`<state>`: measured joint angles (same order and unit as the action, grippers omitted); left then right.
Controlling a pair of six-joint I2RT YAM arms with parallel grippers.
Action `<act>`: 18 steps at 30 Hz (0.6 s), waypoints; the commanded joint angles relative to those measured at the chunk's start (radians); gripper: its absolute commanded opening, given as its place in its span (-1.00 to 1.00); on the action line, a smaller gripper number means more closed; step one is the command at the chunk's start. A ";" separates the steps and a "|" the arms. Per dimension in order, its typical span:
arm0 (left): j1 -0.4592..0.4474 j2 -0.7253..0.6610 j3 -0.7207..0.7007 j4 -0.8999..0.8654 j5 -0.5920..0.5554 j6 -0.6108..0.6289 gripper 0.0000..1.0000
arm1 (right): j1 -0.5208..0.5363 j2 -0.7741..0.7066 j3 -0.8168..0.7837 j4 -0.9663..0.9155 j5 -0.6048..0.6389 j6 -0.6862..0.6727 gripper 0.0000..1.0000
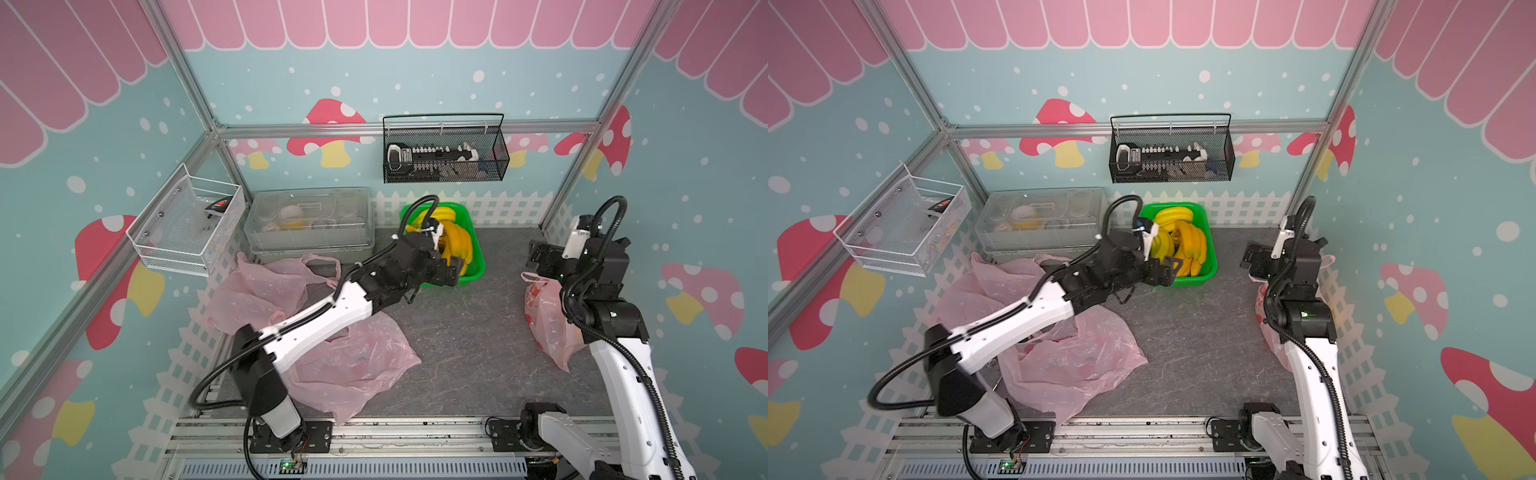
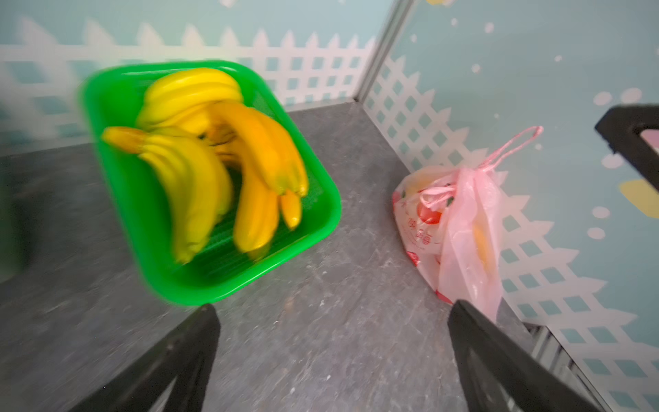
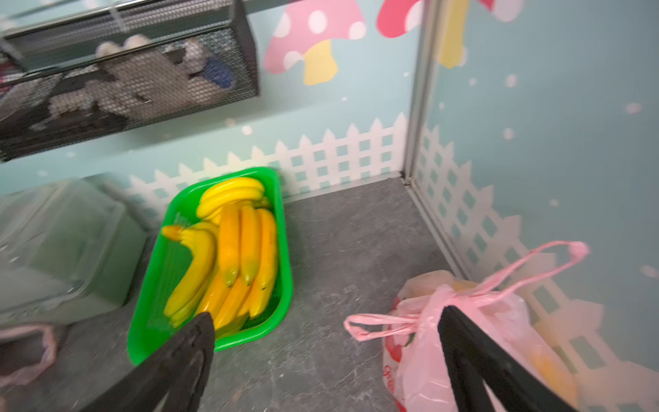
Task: Place the banana into a plastic bag & tie a knot
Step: Place the plastic bag at the center of the board, then pick up the plastic bag at the center of the board.
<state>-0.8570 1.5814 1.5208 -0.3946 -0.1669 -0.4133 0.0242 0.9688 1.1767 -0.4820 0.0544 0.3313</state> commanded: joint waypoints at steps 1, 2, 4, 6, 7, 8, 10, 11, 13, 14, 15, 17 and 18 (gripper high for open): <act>0.058 -0.083 -0.194 -0.204 -0.267 -0.056 0.97 | 0.130 0.010 -0.068 -0.063 -0.096 -0.031 0.89; 0.092 -0.129 -0.268 -0.231 -0.286 -0.102 0.96 | 0.185 0.018 -0.087 -0.063 -0.095 -0.026 0.88; 0.175 -0.216 -0.400 -0.267 -0.278 -0.177 0.90 | 0.270 0.035 -0.127 -0.049 -0.098 -0.008 0.85; 0.276 -0.294 -0.517 -0.305 -0.275 -0.237 0.76 | 0.354 0.057 -0.169 -0.027 -0.072 0.009 0.84; 0.317 -0.323 -0.559 -0.320 -0.279 -0.255 0.70 | 0.384 0.066 -0.183 -0.018 -0.059 0.013 0.83; 0.356 -0.354 -0.601 -0.339 -0.292 -0.278 0.66 | 0.418 0.080 -0.201 -0.005 -0.048 0.018 0.83; 0.405 -0.404 -0.666 -0.357 -0.320 -0.317 0.66 | 0.463 0.102 -0.230 0.019 -0.027 0.027 0.83; 0.425 -0.427 -0.694 -0.364 -0.327 -0.337 0.68 | 0.481 0.114 -0.241 0.027 -0.022 0.032 0.82; 0.442 -0.463 -0.736 -0.375 -0.337 -0.380 0.72 | 0.501 0.127 -0.263 0.046 -0.012 0.038 0.82; 0.441 -0.479 -0.757 -0.376 -0.339 -0.405 0.72 | 0.508 0.131 -0.272 0.055 -0.007 0.041 0.82; 0.442 -0.493 -0.778 -0.375 -0.336 -0.427 0.72 | 0.513 0.134 -0.279 0.060 -0.004 0.044 0.82; 0.460 -0.501 -0.811 -0.360 -0.320 -0.450 0.72 | 0.517 0.134 -0.289 0.065 0.003 0.046 0.82; 0.472 -0.497 -0.827 -0.346 -0.303 -0.457 0.71 | 0.518 0.133 -0.293 0.066 0.007 0.046 0.82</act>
<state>-0.4114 1.0863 0.7330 -0.7437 -0.4629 -0.7753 0.5335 1.1042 0.8959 -0.4568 0.0330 0.3637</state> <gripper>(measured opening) 0.859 0.909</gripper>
